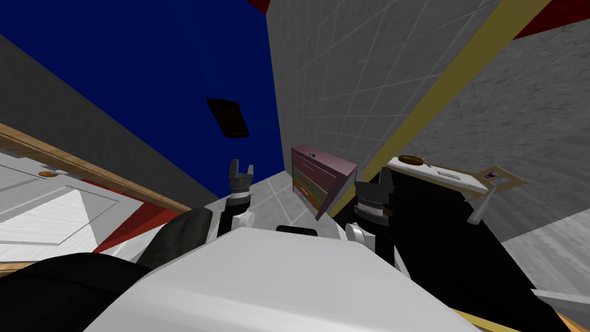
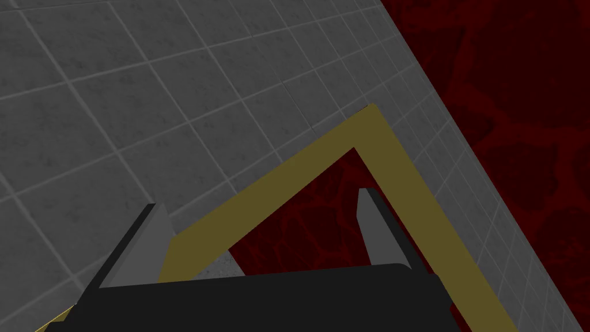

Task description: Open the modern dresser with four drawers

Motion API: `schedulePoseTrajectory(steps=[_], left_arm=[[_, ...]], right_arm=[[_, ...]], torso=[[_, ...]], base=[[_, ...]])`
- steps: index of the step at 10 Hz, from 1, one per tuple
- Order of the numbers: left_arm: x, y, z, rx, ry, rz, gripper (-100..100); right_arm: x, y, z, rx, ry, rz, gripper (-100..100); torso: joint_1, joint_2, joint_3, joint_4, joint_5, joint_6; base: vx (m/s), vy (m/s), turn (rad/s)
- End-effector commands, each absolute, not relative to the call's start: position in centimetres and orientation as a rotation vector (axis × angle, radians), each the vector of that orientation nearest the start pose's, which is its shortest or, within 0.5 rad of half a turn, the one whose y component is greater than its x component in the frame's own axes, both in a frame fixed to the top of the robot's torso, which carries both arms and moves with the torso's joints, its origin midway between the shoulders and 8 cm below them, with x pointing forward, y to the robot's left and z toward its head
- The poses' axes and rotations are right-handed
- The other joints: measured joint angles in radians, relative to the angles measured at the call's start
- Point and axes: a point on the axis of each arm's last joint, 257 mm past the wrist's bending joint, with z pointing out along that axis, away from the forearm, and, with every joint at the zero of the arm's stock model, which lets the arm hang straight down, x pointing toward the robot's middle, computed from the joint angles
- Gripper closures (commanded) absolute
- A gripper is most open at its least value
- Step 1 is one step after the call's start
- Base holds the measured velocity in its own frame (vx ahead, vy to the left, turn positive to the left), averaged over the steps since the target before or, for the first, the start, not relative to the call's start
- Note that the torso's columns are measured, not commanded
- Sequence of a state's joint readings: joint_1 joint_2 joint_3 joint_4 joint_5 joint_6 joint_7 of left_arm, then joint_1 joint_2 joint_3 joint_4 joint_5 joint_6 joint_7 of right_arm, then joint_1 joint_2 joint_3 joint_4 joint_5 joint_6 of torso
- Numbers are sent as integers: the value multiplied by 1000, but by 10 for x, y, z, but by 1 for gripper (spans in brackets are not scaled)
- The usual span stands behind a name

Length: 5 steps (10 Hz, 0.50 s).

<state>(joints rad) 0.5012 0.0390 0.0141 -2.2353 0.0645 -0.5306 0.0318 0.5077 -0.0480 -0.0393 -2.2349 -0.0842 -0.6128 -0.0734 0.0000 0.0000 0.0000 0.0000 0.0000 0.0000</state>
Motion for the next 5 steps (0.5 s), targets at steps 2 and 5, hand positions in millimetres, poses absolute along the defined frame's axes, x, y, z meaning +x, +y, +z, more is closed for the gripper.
schedulePoseTrajectory(steps=[2, 5], left_arm=[[346, 290, 11, -694, 603, -1354, 0], [346, 290, 11, -694, 603, -1354, 0]], right_arm=[[329, -298, 25, 647, 534, 1394, 0], [329, -298, 25, 647, 533, 1394, 0]], torso=[[0, 104, -209, 105, 0, 0], [0, 322, -644, 322, 0, 0]], base=[[0, 0, 0], [0, 0, 0]])
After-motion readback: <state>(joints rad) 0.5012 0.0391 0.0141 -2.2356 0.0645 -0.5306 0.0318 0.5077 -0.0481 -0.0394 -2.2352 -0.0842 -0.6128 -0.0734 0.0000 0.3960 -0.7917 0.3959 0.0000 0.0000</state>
